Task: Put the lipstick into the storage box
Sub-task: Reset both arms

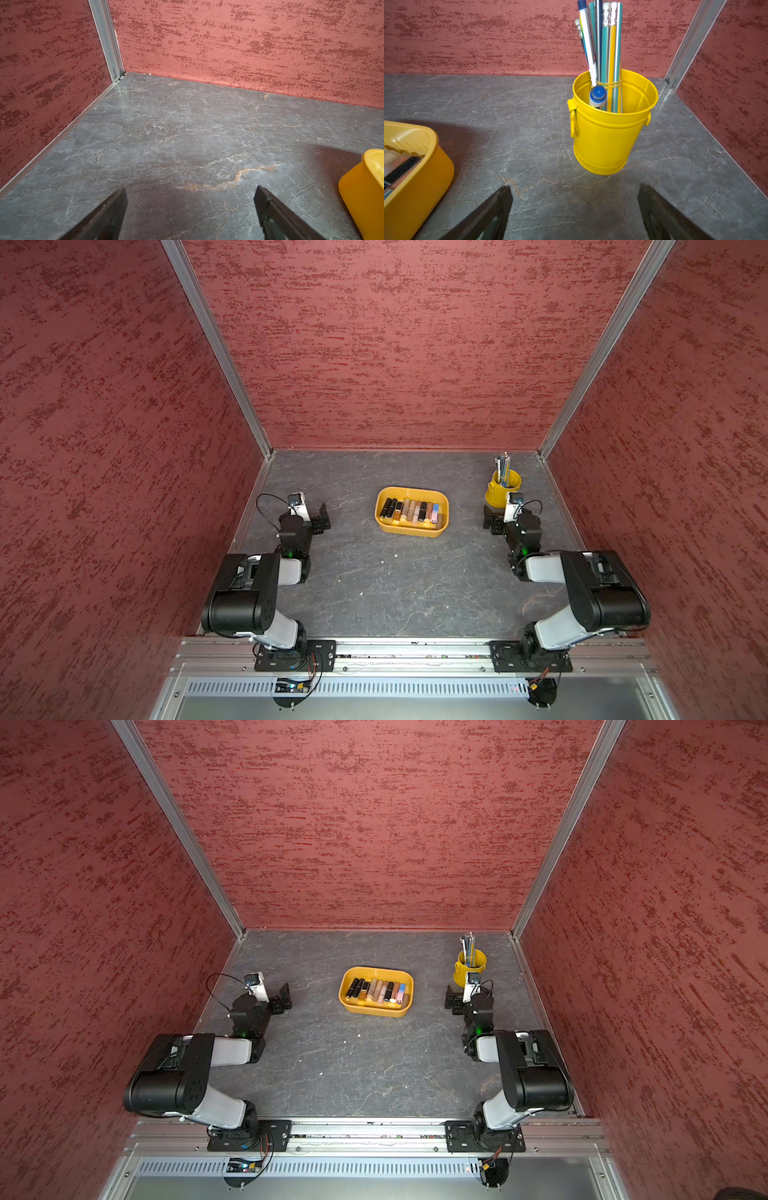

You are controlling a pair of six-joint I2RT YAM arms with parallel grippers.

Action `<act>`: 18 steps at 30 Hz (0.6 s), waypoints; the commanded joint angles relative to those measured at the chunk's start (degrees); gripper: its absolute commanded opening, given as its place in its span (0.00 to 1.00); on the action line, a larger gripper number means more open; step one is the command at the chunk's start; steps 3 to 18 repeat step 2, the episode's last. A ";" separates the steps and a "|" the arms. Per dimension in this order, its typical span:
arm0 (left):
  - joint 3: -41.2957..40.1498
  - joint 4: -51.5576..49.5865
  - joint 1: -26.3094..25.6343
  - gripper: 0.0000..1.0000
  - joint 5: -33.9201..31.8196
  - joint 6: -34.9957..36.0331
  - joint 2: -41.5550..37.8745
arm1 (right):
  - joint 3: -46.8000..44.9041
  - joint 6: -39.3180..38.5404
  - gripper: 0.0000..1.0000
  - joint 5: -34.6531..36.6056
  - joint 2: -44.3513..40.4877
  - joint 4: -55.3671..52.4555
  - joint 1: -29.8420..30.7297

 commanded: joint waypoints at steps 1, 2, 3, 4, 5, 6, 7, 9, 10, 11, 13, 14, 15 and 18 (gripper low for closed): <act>0.83 0.35 -0.19 0.99 -0.06 0.84 0.32 | 0.23 0.56 0.99 -0.95 -0.67 0.25 -0.13; 0.78 0.40 -0.20 1.00 -0.09 0.84 0.38 | -0.02 0.49 0.99 -0.86 -0.87 0.32 -0.10; 0.78 0.40 -0.20 1.00 -0.09 0.84 0.38 | -0.02 0.49 0.99 -0.86 -0.87 0.32 -0.10; 0.78 0.40 -0.20 1.00 -0.09 0.84 0.38 | -0.02 0.49 0.99 -0.86 -0.87 0.32 -0.10; 0.78 0.40 -0.20 1.00 -0.09 0.84 0.38 | -0.02 0.49 0.99 -0.86 -0.87 0.32 -0.10; 0.78 0.40 -0.20 1.00 -0.09 0.84 0.38 | -0.02 0.49 0.99 -0.86 -0.87 0.32 -0.10; 0.78 0.40 -0.20 1.00 -0.09 0.84 0.38 | -0.02 0.49 0.99 -0.86 -0.87 0.32 -0.10; 0.78 0.40 -0.20 1.00 -0.09 0.84 0.38 | -0.02 0.49 0.99 -0.86 -0.87 0.32 -0.10; 0.78 0.40 -0.20 1.00 -0.09 0.84 0.38 | -0.02 0.49 0.99 -0.86 -0.87 0.32 -0.10; 0.78 0.40 -0.20 1.00 -0.09 0.84 0.38 | -0.02 0.49 0.99 -0.86 -0.87 0.32 -0.10; 0.78 0.40 -0.20 1.00 -0.09 0.84 0.38 | -0.02 0.49 0.99 -0.86 -0.87 0.32 -0.10; 0.78 0.40 -0.20 1.00 -0.09 0.84 0.38 | -0.02 0.49 0.99 -0.86 -0.87 0.32 -0.10; 0.78 0.40 -0.20 1.00 -0.09 0.84 0.38 | -0.02 0.49 0.99 -0.86 -0.87 0.32 -0.10; 0.78 0.40 -0.20 1.00 -0.09 0.84 0.38 | -0.02 0.49 0.99 -0.86 -0.87 0.32 -0.10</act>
